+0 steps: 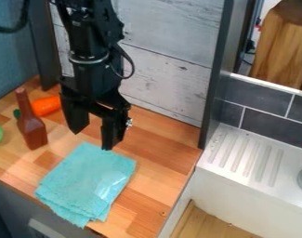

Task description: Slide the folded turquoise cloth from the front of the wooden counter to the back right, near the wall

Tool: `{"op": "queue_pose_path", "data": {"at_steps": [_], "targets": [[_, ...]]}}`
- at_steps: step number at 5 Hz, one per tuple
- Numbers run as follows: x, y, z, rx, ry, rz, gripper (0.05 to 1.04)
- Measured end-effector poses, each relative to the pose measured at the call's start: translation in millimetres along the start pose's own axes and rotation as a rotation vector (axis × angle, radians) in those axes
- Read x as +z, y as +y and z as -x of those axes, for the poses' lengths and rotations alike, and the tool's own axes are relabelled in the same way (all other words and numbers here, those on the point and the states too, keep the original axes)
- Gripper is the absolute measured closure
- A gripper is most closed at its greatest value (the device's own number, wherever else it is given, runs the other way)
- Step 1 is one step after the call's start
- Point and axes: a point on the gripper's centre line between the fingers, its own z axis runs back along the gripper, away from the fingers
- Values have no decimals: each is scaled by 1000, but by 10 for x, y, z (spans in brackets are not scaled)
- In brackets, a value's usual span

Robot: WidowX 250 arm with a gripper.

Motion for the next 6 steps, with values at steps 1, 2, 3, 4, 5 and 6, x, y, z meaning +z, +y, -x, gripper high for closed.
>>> {"op": "queue_pose_path", "data": {"at_steps": [1, 2, 3, 4, 5, 6], "targets": [[-58, 1, 21, 0, 20, 2, 83], [-237, 4, -27, -59, 39, 8, 83], [-451, 92, -7, -37, 104, 2, 83], [-745, 157, 70, -21, 206, 14, 83], [-991, 227, 163, -9, 327, -18, 84], [-1030, 242, 137, -15, 339, -22, 83]]}}
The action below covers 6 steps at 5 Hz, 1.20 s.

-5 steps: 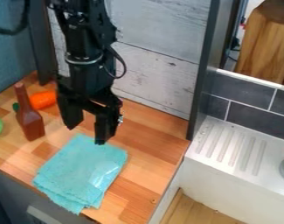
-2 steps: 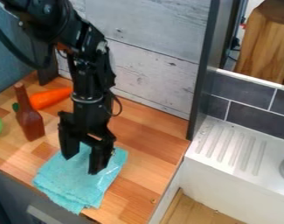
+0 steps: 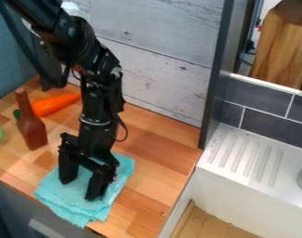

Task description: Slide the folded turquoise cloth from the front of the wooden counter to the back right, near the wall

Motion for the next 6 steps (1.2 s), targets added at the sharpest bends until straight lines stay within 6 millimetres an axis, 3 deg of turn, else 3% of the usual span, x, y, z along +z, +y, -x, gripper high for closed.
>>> {"op": "queue_pose_path", "data": {"at_steps": [1, 2, 4, 5, 6], "targets": [[15, 3, -46, -18, -19, 0, 83], [172, -11, -412, -31, -189, 26, 83], [414, -71, -1043, -40, -346, 68, 83], [450, -105, -1070, -11, -334, 77, 83], [698, -120, -873, 12, -365, 81, 83]]}}
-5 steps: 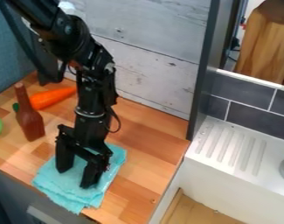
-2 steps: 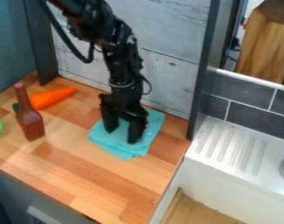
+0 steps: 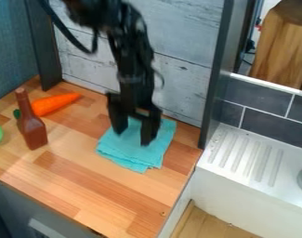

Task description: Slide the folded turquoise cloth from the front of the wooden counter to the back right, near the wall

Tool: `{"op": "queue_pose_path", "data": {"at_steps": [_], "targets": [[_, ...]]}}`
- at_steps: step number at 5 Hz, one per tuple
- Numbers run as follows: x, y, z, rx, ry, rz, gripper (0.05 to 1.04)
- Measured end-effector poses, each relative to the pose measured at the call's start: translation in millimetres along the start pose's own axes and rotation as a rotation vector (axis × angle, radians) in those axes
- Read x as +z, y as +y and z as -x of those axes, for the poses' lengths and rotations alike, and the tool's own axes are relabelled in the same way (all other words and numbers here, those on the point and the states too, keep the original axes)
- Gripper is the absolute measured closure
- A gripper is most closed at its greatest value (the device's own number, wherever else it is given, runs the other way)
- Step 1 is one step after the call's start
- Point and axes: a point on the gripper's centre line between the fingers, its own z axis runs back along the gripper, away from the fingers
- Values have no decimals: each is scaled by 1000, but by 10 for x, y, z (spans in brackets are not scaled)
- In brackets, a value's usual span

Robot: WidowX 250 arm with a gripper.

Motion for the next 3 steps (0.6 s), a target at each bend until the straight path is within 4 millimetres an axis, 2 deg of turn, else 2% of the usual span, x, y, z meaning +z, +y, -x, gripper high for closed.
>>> {"op": "queue_pose_path", "data": {"at_steps": [1, 2, 3], "targets": [[407, 17, 100, 31, -83, -41, 83], [611, -127, 188, -40, -146, -72, 83], [685, -142, 533, -30, -90, -145, 83]]}}
